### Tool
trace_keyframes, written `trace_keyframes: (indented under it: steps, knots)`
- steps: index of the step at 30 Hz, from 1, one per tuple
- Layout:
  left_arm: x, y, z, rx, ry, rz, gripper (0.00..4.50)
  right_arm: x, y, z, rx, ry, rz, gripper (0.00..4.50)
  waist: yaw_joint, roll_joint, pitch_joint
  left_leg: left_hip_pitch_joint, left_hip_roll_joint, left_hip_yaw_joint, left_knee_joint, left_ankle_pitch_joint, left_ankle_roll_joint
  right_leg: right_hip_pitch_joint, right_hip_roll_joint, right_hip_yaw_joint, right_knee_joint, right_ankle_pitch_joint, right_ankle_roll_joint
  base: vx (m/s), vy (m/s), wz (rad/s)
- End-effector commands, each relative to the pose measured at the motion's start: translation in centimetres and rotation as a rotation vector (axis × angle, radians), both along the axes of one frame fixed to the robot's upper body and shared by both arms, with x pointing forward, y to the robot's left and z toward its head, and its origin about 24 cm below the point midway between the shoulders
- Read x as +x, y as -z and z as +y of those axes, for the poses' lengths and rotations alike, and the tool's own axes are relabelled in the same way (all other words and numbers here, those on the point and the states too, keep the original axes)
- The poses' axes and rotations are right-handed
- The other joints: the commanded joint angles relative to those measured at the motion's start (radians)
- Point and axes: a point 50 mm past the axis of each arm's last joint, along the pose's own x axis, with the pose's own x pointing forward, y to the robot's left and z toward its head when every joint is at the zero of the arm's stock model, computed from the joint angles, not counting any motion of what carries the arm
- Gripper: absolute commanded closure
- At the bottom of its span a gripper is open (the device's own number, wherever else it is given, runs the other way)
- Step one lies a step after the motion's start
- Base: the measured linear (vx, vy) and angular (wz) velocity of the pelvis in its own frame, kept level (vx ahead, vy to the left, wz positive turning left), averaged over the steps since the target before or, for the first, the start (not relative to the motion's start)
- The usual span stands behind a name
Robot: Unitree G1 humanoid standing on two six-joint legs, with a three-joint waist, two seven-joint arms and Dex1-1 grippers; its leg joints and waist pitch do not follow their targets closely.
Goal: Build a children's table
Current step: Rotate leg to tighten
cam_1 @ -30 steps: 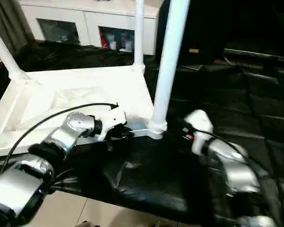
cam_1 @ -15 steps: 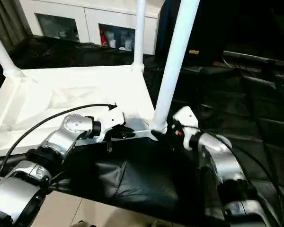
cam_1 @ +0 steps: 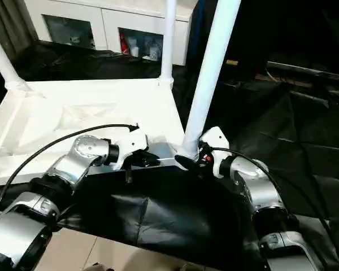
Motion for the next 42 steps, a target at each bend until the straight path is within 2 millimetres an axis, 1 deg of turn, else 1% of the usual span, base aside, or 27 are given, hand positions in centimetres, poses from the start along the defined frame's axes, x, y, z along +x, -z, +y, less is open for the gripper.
trace_keyframes:
  steps: [1,5,9,12,13,14,15,16,17,18,19,20,21,22,24,25,27,28,30,33,34,35,37,38,40,41,42]
  knots:
    - [-1.2,2.2,1.0,0.092,0.037,0.104,4.5,0.3,-0.4,-0.1,0.005,-0.005,-0.018,1.07,0.006,-0.015,-0.056,0.006,0.023,-0.01,-0.067,-0.212,0.06,0.047,-0.058,0.034,-0.077,-0.231,-0.223,0.0,0.0,0.0]
    - [-1.2,2.1,1.2,0.093,0.052,0.107,4.5,0.3,-0.4,0.1,0.015,-0.015,-0.017,1.43,0.005,-0.016,-0.056,0.007,0.025,-0.01,-0.068,-0.205,0.063,0.047,-0.057,0.033,-0.073,-0.199,-0.236,0.0,0.0,0.0]
    - [-0.9,1.9,1.2,0.077,0.024,0.102,4.5,0.2,0.0,0.3,0.025,-0.013,-0.009,1.7,0.005,-0.019,-0.055,0.008,0.024,-0.01,-0.068,-0.222,0.057,0.046,-0.059,0.034,-0.077,-0.232,-0.231,0.0,0.0,0.0]
    - [-0.4,1.8,0.9,0.062,-0.044,0.078,4.5,0.0,0.6,0.6,0.035,0.047,-0.001,1.73,0.004,-0.018,-0.054,0.007,0.024,-0.01,-0.069,-0.222,0.052,0.045,-0.057,0.034,-0.077,-0.238,-0.225,0.0,0.0,0.0]
    - [-0.3,1.8,0.8,0.063,-0.066,0.07,4.5,0.0,0.8,0.7,0.037,0.071,0.0,1.73,0.004,-0.018,-0.052,0.008,0.024,-0.011,-0.072,-0.232,0.045,0.044,-0.058,0.034,-0.08,-0.264,-0.217,0.0,0.0,0.0]
    - [0.2,1.8,0.6,0.069,-0.128,0.044,4.5,0.2,1.5,0.9,0.032,0.169,0.001,1.75,0.004,-0.017,-0.051,0.011,0.024,-0.011,-0.072,-0.25,0.037,0.04,-0.059,0.034,-0.084,-0.297,-0.209,0.0,0.0,0.0]
    - [0.2,1.8,0.6,0.069,-0.128,0.044,4.5,0.2,1.5,0.9,0.032,0.169,0.001,1.75,0.002,-0.019,-0.049,0.012,0.023,-0.011,-0.073,-0.259,0.032,0.039,-0.059,0.035,-0.087,-0.315,-0.204,0.0,0.0,0.0]
    - [0.7,1.8,-0.2,0.068,-0.205,0.008,4.5,0.3,2.2,1.4,0.04,0.297,0.009,1.75,0.001,-0.018,-0.047,0.013,0.022,-0.013,-0.076,-0.289,0.02,0.037,-0.058,0.034,-0.093,-0.369,-0.189,0.0,0.0,0.0]
    - [0.9,1.8,-0.5,0.065,-0.234,-0.002,4.5,0.4,2.5,1.6,0.044,0.347,0.016,1.75,0.0,-0.016,-0.046,0.021,0.022,-0.015,-0.078,-0.318,-0.001,0.029,-0.058,0.034,-0.099,-0.418,-0.171,0.0,0.0,0.0]
    - [1.0,1.8,-0.6,0.063,-0.244,-0.005,4.5,0.4,2.6,1.7,0.046,0.366,0.019,1.75,-0.003,-0.016,-0.045,0.024,0.023,-0.017,-0.081,-0.339,-0.01,0.028,-0.058,0.033,-0.102,-0.436,-0.163,0.0,0.0,0.0]
    - [1.2,1.7,-1.8,0.054,-0.278,-0.018,4.5,0.7,3.0,2.6,0.051,0.479,0.036,1.75,-0.003,-0.014,-0.044,0.022,0.022,-0.019,-0.082,-0.349,-0.01,0.029,-0.057,0.032,-0.104,-0.448,-0.158,0.0,0.0,0.0]
    - [1.1,1.7,-2.8,0.047,-0.284,-0.022,4.5,1.0,3.2,3.4,0.059,0.547,0.052,1.75,-0.005,-0.012,-0.043,0.025,0.023,-0.021,-0.085,-0.367,-0.019,0.024,-0.057,0.033,-0.106,-0.464,-0.15,0.0,0.0,0.0]
    - [1.1,1.7,-3.2,0.045,-0.283,-0.022,4.5,1.0,3.2,3.7,0.062,0.567,0.057,1.75,-0.01,-0.013,-0.043,0.024,0.022,-0.02,-0.085,-0.378,-0.023,0.021,-0.056,0.033,-0.106,-0.472,-0.148,0.0,0.0,0.0]
    - [1.0,1.7,-3.6,0.042,-0.278,-0.021,4.5,1.2,3.2,4.1,0.066,0.586,0.063,1.75,-0.012,-0.013,-0.044,0.023,0.02,-0.025,-0.086,-0.385,-0.026,0.026,-0.058,0.031,-0.108,-0.489,-0.139,0.0,0.0,0.0]
    - [0.7,1.6,-4.8,0.029,-0.246,-0.026,4.5,1.4,3.3,5.1,0.052,0.613,0.074,1.75,-0.014,-0.011,-0.045,0.024,0.021,-0.024,-0.087,-0.383,-0.02,0.025,-0.058,0.031,-0.112,-0.462,-0.139,0.0,0.0,0.0]
    - [0.3,1.6,-5.8,0.018,-0.203,-0.027,4.5,1.5,3.1,6.0,0.036,0.602,0.065,1.75,-0.017,-0.011,-0.045,0.023,0.021,-0.024,-0.089,-0.385,-0.018,0.026,-0.056,0.03,-0.111,-0.437,-0.146,0.0,0.0,0.0]
    - [0.1,1.7,-6.3,0.011,-0.174,-0.029,4.5,1.6,3.0,6.5,0.026,0.578,0.043,1.75,-0.018,-0.012,-0.046,0.02,0.02,-0.022,-0.089,-0.382,-0.012,0.028,-0.057,0.032,-0.111,-0.412,-0.148,0.0,0.0,0.0]
    - [0.0,1.7,-6.5,0.007,-0.161,-0.023,4.5,1.6,2.8,6.5,0.018,0.566,0.026,1.4,-0.018,-0.012,-0.045,0.021,0.02,-0.021,-0.089,-0.384,-0.011,0.027,-0.056,0.032,-0.111,-0.409,-0.149,0.0,0.0,0.0]
    - [-0.2,1.7,-6.5,0.003,-0.137,-0.023,4.5,1.7,2.4,6.3,0.032,0.556,-0.004,1.06,-0.017,-0.015,-0.045,0.02,0.02,-0.021,-0.089,-0.385,-0.004,0.028,-0.058,0.034,-0.112,-0.407,-0.151,0.0,0.0,0.0]
    - [-0.3,1.8,-5.7,0.003,-0.095,-0.016,4.5,2.1,1.7,5.2,0.046,0.539,-0.057,0.93,-0.015,-0.015,-0.047,0.02,0.021,-0.019,-0.087,-0.368,0.004,0.03,-0.059,0.036,-0.109,-0.384,-0.16,0.0,0.0,0.0]
    - [-0.3,1.8,-5.4,0.004,-0.085,-0.01,4.5,2.1,1.4,4.7,0.048,0.523,-0.075,0.75,-0.013,-0.018,-0.048,0.018,0.02,-0.017,-0.087,-0.355,0.011,0.031,-0.058,0.036,-0.108,-0.365,-0.164,0.0,0.0,0.0]
    - [-0.4,1.8,-5.1,0.0,-0.064,-0.005,4.5,2.2,1.1,4.2,0.055,0.498,-0.088,0.64,-0.01,-0.017,-0.049,0.018,0.021,-0.016,-0.086,-0.336,0.017,0.033,-0.059,0.037,-0.104,-0.337,-0.173,0.0,0.0,0.0]
    - [-0.6,1.7,-4.0,-0.008,-0.017,0.019,4.5,2.1,0.3,2.5,0.06,0.413,-0.118,0.64,-0.004,-0.02,-0.05,0.015,0.022,-0.013,-0.083,-0.306,0.035,0.039,-0.061,0.038,-0.1,-0.295,-0.189,0.0,0.0,0.0]
    - [-0.6,1.6,-3.8,-0.009,-0.008,0.021,4.5,2.1,0.1,2.3,0.063,0.398,-0.12,0.64,-0.001,-0.019,-0.05,0.015,0.023,-0.012,-0.082,-0.298,0.043,0.041,-0.061,0.038,-0.098,-0.279,-0.194,0.0,0.0,0.0]
    - [-0.8,1.5,-3.1,-0.012,0.029,0.035,4.5,1.8,-0.3,1.5,0.084,0.312,-0.116,0.64,0.006,-0.021,-0.054,0.012,0.023,-0.009,-0.079,-0.243,0.071,0.048,-0.06,0.037,-0.09,-0.217,-0.21,0.0,0.0,0.0]
    - [-0.9,1.4,-2.3,-0.008,0.063,0.048,4.5,1.2,-0.7,1.0,0.086,0.201,-0.111,0.64,0.007,-0.02,-0.054,0.011,0.024,-0.008,-0.078,-0.231,0.073,0.046,-0.06,0.038,-0.088,-0.201,-0.215,0.0,0.0,0.0]
    - [-1.0,1.3,-1.7,-0.007,0.093,0.052,4.5,0.7,-0.8,0.6,0.076,0.111,-0.101,0.64,0.011,-0.021,-0.056,0.009,0.026,-0.01,-0.077,-0.208,0.082,0.054,-0.061,0.036,-0.081,-0.167,-0.225,0.0,0.0,0.0]
